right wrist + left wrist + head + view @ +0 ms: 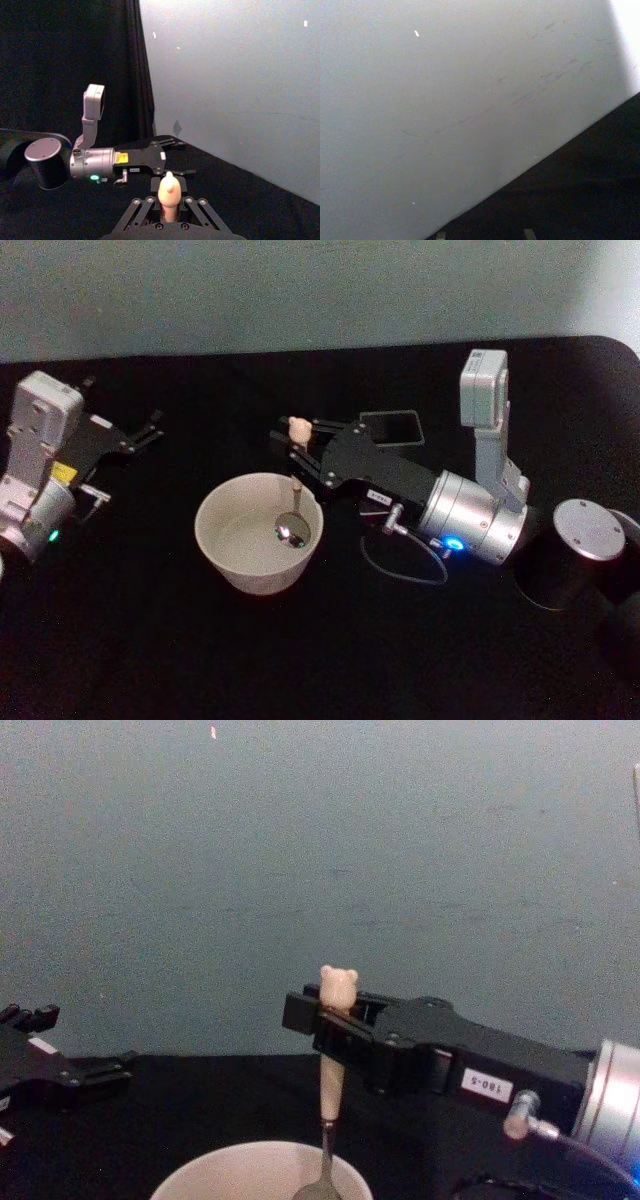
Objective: Pick up the stirring spoon with one hand, stir inside the cup, then place it back in its original position.
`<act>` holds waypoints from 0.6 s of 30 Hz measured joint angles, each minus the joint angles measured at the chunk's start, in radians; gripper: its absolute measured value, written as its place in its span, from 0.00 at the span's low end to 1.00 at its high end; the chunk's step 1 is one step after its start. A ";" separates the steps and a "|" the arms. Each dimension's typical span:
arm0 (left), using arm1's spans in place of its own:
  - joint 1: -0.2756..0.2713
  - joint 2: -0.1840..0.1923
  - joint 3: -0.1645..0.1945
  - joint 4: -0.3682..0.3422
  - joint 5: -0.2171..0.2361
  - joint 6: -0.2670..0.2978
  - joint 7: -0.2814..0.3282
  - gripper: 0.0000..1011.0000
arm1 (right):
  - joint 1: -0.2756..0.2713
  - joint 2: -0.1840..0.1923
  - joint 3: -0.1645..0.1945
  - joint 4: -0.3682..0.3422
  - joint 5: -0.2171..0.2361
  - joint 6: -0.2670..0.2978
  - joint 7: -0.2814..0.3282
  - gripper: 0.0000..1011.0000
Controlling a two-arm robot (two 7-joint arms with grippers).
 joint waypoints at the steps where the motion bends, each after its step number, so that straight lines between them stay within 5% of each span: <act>1: 0.000 0.000 0.000 0.000 0.000 0.000 0.000 0.99 | 0.001 -0.002 -0.002 0.006 -0.002 -0.005 0.006 0.18; 18: 0.000 0.000 0.000 0.000 0.000 0.000 0.000 0.99 | -0.002 -0.024 -0.006 0.051 -0.017 -0.033 0.024 0.18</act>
